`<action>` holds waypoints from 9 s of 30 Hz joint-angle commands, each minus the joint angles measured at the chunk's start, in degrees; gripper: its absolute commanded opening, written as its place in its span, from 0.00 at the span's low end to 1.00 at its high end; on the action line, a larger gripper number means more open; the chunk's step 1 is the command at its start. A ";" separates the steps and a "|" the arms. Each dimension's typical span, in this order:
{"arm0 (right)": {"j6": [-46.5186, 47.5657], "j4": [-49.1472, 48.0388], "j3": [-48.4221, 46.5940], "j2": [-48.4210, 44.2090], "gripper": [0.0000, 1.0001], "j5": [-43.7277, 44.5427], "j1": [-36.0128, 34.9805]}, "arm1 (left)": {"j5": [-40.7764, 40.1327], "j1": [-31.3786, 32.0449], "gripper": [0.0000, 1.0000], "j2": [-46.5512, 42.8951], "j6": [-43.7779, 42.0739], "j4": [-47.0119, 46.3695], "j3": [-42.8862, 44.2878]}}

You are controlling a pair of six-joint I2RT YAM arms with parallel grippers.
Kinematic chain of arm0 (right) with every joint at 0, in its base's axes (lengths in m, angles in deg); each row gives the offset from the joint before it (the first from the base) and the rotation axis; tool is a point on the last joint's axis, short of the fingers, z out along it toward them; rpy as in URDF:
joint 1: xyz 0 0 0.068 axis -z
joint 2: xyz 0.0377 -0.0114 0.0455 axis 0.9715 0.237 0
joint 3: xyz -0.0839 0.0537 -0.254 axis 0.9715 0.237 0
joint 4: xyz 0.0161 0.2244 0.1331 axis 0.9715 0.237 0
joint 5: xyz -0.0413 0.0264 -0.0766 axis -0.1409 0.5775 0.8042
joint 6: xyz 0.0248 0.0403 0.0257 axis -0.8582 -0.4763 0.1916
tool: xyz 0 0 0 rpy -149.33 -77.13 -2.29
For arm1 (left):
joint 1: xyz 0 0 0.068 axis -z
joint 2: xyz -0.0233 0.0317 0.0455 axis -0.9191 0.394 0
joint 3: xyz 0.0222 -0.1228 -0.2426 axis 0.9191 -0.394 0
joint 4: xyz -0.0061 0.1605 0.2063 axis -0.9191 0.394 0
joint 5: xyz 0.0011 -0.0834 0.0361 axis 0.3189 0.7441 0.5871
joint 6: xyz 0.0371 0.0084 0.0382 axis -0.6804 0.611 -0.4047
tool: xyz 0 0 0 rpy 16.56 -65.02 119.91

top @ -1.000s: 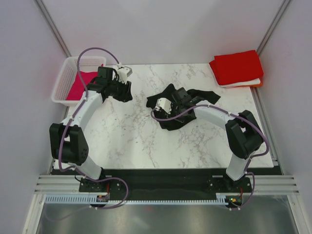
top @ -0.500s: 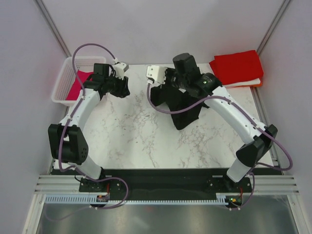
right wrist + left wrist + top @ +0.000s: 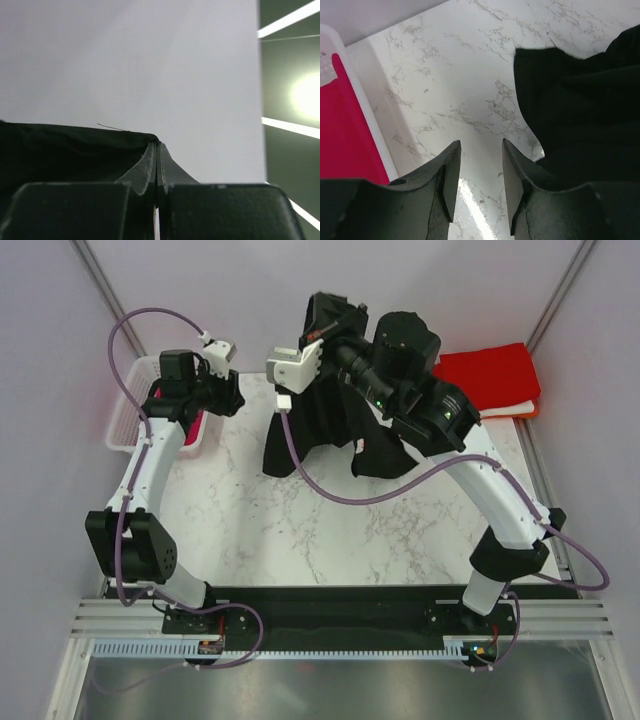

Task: Fold and stack the t-shirts
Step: Flatten the tshirt out

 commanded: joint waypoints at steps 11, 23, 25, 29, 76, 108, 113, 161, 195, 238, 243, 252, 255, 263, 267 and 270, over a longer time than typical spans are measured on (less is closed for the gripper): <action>17.07 -21.51 -9.81 11.45 0.00 -2.28 15.95 | -5.16 0.09 0.46 -5.95 -3.49 -1.84 4.82; -1.94 -22.66 26.91 11.72 0.00 0.80 36.36 | 14.23 2.89 0.48 -2.44 -7.18 4.92 -2.46; -4.13 -22.83 34.45 10.49 0.00 0.01 36.45 | 15.04 4.48 0.48 0.01 -7.27 5.28 -4.83; -9.59 -22.66 40.56 9.52 0.00 -0.34 35.75 | 12.95 12.89 0.48 5.19 -8.67 5.11 -5.99; -23.13 -14.22 49.79 2.93 0.00 2.47 34.34 | 3.62 19.78 0.42 49.86 4.95 2.29 33.74; -23.66 -14.83 50.67 3.37 0.00 3.00 34.34 | 2.48 20.92 0.41 47.83 5.22 2.20 30.75; -23.57 -14.92 50.59 3.37 0.00 3.17 34.26 | 2.30 20.92 0.41 48.63 5.04 2.29 30.84; -37.28 -11.51 45.29 -24.12 0.00 0.55 35.13 | 10.11 6.51 0.02 -9.54 -8.58 13.01 10.04; -44.05 -2.79 55.24 -4.80 0.00 -5.44 35.22 | 16.18 6.15 0.34 18.75 -12.45 13.37 -1.86; -43.96 -3.41 58.94 -5.86 0.00 -4.74 35.22 | 13.64 6.24 0.40 19.36 -17.11 29.01 2.10; -43.96 -3.50 58.67 -5.68 0.00 -5.18 35.13 | 13.90 6.42 0.40 19.10 -16.76 29.10 1.31; -43.96 -3.41 59.20 -6.39 0.00 -5.18 35.13 | 13.55 6.59 0.41 22.26 -16.67 28.92 0.51; -43.70 -3.41 59.37 -6.65 0.00 -5.00 35.13 | 14.07 6.86 0.41 23.84 -16.32 28.75 1.83; -43.52 -3.50 60.52 -7.97 0.00 -4.21 35.22 | 15.04 7.65 0.36 25.60 -15.97 29.01 3.77; -43.43 -3.67 61.22 -8.32 0.00 -4.04 35.31 | 15.22 7.65 0.19 25.43 -16.06 29.10 3.68; -43.61 -3.85 61.48 -8.58 0.00 -4.04 35.22 | 16.09 7.65 0.02 24.82 -15.70 29.10 3.68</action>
